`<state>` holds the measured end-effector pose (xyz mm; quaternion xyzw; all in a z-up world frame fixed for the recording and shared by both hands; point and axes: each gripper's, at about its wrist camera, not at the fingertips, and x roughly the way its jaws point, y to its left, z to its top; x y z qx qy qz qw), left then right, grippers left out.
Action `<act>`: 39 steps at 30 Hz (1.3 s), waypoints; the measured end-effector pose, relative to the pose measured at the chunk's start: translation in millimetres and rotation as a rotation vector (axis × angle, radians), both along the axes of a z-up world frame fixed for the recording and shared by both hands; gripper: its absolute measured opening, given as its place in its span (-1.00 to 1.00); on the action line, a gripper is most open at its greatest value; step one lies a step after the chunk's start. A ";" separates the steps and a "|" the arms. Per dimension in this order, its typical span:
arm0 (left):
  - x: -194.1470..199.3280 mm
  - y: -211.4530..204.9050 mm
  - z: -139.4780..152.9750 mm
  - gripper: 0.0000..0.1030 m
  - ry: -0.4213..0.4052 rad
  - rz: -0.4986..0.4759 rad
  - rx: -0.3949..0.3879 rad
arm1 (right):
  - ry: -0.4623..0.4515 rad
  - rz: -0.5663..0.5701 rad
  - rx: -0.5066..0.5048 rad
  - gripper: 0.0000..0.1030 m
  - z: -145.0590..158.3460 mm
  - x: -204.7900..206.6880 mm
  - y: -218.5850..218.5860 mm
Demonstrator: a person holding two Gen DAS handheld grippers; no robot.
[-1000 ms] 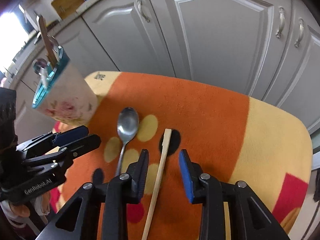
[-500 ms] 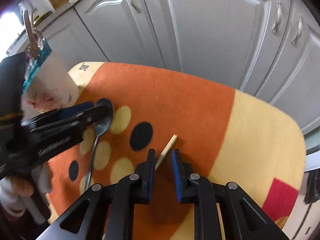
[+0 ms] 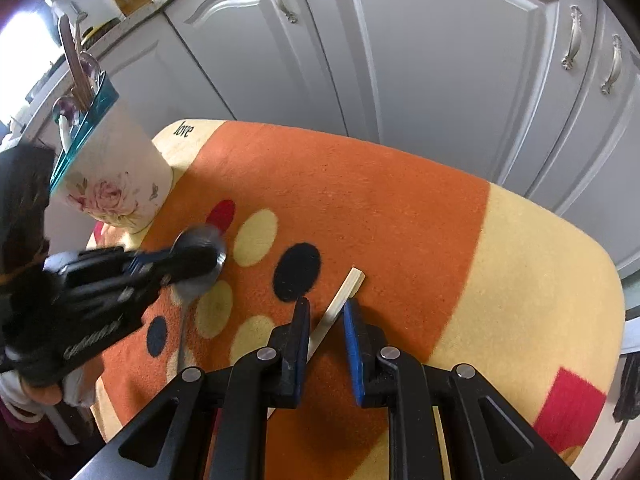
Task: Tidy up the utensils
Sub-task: 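Grasp the metal spoon with the left tool while the right tool grasps the wooden chopstick, then lift the spoon with the left tool toward the cup while the right tool carries the chopstick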
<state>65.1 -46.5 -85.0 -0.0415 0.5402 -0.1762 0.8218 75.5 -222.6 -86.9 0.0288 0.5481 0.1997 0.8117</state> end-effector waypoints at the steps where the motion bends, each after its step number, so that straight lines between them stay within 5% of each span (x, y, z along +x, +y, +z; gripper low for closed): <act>1: -3.6 2.7 -0.5 -0.94 0.012 0.002 -0.007 | 0.002 0.005 0.005 -0.69 0.6 0.6 0.9; 10: -6.4 13.1 0.0 -0.59 0.045 -0.022 -0.008 | 0.034 0.076 -0.065 -0.69 0.4 9.2 17.4; 15: -4.3 7.1 -0.5 -0.60 0.024 -0.072 0.026 | 0.043 0.048 -0.045 -0.69 -3.3 17.2 23.9; 17: -4.0 3.9 -0.8 -0.87 0.015 -0.099 0.025 | 0.033 0.032 -0.015 -0.72 -4.4 18.7 26.4; 21: -5.1 7.9 3.3 -0.92 0.021 -0.096 0.001 | 0.030 0.020 0.000 -0.84 -1.6 17.6 28.1; 39: -56.8 41.4 101.3 -0.98 -0.169 -0.080 -0.020 | -0.184 0.026 0.134 -0.88 109.5 -60.5 17.5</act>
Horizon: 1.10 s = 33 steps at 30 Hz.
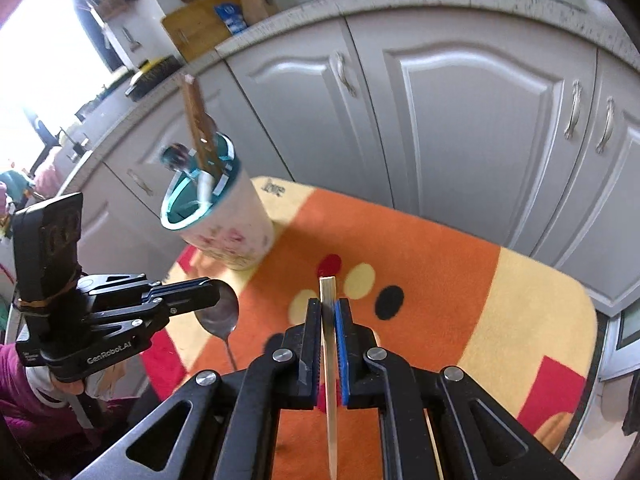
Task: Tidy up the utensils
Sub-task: 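Lift the spoon with the left tool toward the cup while the right tool carries the chopstick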
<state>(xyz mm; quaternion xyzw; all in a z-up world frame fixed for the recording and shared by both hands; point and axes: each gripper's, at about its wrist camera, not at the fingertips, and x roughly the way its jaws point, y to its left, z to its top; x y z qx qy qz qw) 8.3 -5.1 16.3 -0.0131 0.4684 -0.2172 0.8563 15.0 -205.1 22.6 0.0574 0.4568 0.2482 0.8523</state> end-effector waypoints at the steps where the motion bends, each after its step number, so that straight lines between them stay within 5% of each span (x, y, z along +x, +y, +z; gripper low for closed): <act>1: -2.6 1.5 2.3 -0.98 -0.004 0.003 0.001 | -0.008 -0.002 -0.002 -0.88 3.2 -2.9 1.2; 11: -27.4 20.1 24.7 -0.98 -0.053 0.024 -0.011 | -0.064 0.032 -0.030 -0.88 31.4 -19.0 16.5; 15: -32.8 28.2 30.1 -0.98 -0.058 0.030 -0.017 | -0.016 0.022 -0.131 -0.86 1.5 -3.8 26.8; 19: -34.7 34.2 32.2 -0.98 -0.055 0.044 -0.027 | 0.076 0.013 -0.187 -0.49 -44.3 23.0 36.6; 26: -33.6 43.7 30.3 -0.98 -0.042 0.069 -0.021 | 0.165 -0.012 -0.259 -0.50 -98.2 72.9 50.4; 28: -32.5 45.7 28.7 -0.98 -0.036 0.077 -0.020 | 0.184 0.008 -0.311 -0.76 -109.8 76.4 56.8; 33: -30.3 47.3 25.1 -0.98 -0.027 0.083 -0.009 | 0.156 0.030 -0.325 -0.87 -103.2 69.2 54.7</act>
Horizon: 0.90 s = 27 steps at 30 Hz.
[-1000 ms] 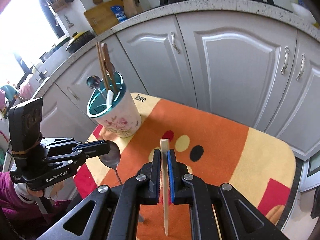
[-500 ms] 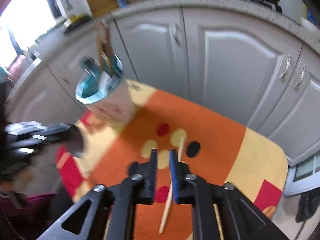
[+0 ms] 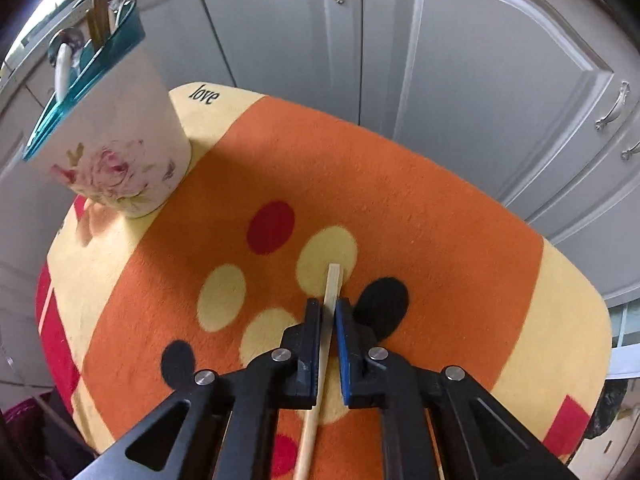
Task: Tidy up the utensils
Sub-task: 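Lift the spoon with the left tool toward the cup while the right tool carries the chopstick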
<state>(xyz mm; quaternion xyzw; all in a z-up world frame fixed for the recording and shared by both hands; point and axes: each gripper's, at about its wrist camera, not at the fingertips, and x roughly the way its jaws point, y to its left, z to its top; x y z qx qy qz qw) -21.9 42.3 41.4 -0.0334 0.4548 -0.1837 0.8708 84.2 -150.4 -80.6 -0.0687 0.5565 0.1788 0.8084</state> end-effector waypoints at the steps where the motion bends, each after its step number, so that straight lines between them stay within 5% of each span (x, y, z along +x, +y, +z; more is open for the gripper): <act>1: -0.1 0.0 0.1 -0.98 -0.002 -0.001 -0.001 | -0.009 -0.001 0.013 -0.87 5.2 -2.9 -2.5; 8: -3.7 -2.3 6.6 -0.98 -0.025 -0.008 0.007 | -0.119 -0.012 0.187 -0.88 74.3 -35.8 -33.0; 15: -9.8 -0.2 20.8 -0.98 -0.054 -0.007 0.007 | -0.204 0.020 0.239 -0.88 124.2 -60.0 -30.3; 19: -12.0 2.5 19.9 -0.98 -0.046 -0.001 0.001 | -0.153 0.036 0.177 -0.83 104.6 -53.2 -18.4; 22: -12.8 4.4 16.8 -0.98 -0.037 0.003 -0.005 | -0.103 0.020 0.090 -0.29 72.2 -43.8 -10.1; 27: -9.7 9.4 9.8 -0.98 -0.014 0.021 -0.012 | -0.025 0.024 0.074 -0.34 26.9 -21.4 7.9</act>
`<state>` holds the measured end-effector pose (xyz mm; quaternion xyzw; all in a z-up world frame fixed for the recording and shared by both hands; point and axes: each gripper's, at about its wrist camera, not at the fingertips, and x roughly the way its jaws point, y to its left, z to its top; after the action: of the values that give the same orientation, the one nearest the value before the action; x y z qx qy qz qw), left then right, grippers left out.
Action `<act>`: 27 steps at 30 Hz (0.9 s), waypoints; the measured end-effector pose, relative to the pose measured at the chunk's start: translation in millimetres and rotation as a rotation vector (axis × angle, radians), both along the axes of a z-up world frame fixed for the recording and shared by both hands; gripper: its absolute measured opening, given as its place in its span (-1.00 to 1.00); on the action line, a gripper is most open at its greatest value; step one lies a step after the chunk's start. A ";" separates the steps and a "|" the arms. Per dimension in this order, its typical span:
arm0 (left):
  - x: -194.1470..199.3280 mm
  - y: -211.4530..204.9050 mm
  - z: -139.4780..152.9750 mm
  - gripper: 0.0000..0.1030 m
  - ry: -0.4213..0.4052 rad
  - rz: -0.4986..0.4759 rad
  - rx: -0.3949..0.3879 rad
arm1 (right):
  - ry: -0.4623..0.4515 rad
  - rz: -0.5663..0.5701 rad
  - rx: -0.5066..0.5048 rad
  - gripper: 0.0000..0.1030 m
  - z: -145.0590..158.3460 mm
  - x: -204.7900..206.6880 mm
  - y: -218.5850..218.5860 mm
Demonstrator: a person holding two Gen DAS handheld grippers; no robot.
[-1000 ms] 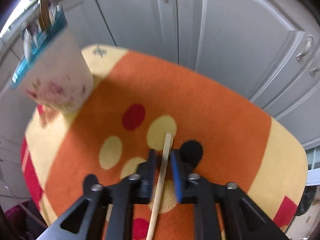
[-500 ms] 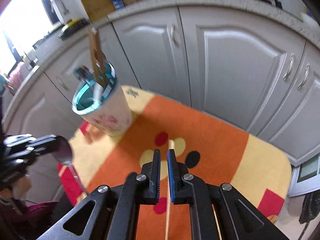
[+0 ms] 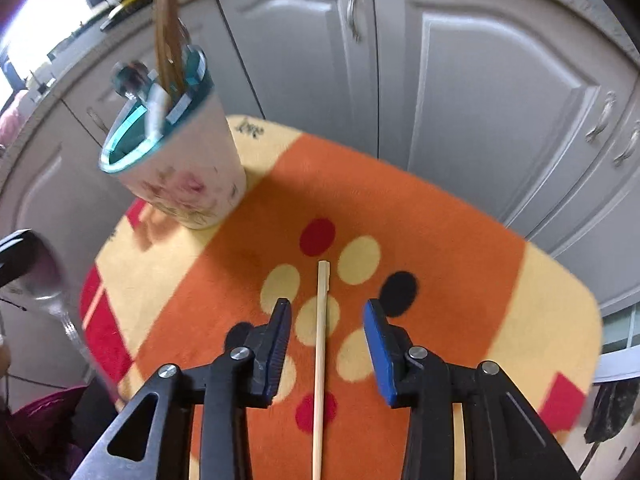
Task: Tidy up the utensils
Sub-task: 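Lift the spoon with the left tool toward the cup while the right tool carries the chopstick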
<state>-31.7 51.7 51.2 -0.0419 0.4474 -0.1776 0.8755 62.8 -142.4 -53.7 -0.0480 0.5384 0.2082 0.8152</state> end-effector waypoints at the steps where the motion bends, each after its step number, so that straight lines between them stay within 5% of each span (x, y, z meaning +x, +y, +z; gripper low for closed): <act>1: 1.4 0.8 -1.2 -0.98 0.004 0.002 -0.001 | 0.010 0.001 -0.008 -0.39 -7.7 5.0 4.9; 6: 5.0 3.6 -4.5 -0.98 0.014 0.014 -0.008 | 0.026 0.034 -0.076 -0.80 -34.3 21.9 24.2; 9: 6.1 6.3 -4.9 -0.98 0.016 0.018 -0.010 | 0.036 0.056 -0.068 -0.86 -30.5 20.1 25.3; 17: 9.6 23.3 14.6 -0.98 -0.015 0.043 -0.030 | -0.063 0.012 0.162 -0.87 47.5 -12.4 -18.1; 27: 9.9 45.4 59.0 -0.98 -0.098 0.089 -0.027 | -0.201 0.049 0.248 -0.87 116.6 -38.7 -16.0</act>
<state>-21.8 97.1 110.2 -0.0648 0.3990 -0.1461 0.9029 24.1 -158.5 63.0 0.0193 0.4229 0.2868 0.8594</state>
